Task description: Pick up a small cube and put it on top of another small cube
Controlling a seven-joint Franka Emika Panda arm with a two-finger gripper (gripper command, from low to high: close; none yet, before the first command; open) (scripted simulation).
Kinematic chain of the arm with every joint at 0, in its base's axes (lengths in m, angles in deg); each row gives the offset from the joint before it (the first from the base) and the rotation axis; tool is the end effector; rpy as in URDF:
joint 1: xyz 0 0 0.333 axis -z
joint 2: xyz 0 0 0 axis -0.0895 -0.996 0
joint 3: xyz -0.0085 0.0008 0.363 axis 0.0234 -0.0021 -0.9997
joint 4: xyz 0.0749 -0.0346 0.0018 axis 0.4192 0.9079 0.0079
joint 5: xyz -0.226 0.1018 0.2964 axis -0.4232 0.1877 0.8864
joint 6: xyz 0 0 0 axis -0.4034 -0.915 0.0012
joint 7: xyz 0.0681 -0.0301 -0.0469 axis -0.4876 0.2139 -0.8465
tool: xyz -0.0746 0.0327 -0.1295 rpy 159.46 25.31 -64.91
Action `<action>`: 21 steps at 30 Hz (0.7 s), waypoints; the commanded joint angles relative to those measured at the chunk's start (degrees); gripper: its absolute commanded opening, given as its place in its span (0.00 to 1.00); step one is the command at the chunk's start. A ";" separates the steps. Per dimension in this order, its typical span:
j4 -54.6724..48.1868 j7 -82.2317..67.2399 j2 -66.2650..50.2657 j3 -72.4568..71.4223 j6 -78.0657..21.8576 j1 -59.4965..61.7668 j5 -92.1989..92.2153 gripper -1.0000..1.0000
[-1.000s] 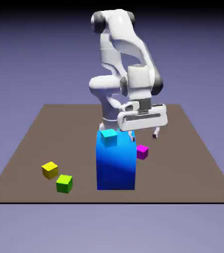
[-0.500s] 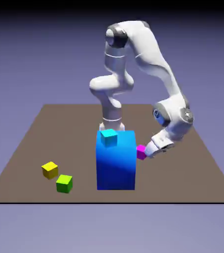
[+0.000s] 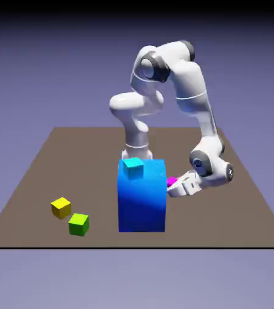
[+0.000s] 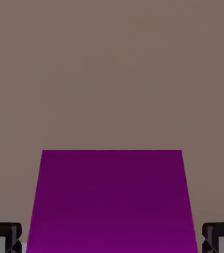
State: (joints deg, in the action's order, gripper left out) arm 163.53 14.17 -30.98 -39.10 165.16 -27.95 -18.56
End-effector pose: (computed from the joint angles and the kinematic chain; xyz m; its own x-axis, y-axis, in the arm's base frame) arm 0.2587 0.2145 0.1149 0.7919 -0.1152 -0.5997 0.3496 -0.7196 0.6000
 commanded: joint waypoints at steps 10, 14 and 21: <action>-19.44 -10.83 -4.41 9.41 -11.90 -1.67 6.13 0.00; -27.74 -14.88 -8.36 15.05 -14.47 -3.09 8.93 0.00; -42.28 -21.98 -15.27 24.95 -18.97 -5.55 13.85 0.00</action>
State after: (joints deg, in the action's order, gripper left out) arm 121.25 -7.80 -46.25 -14.15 146.17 -33.50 -4.60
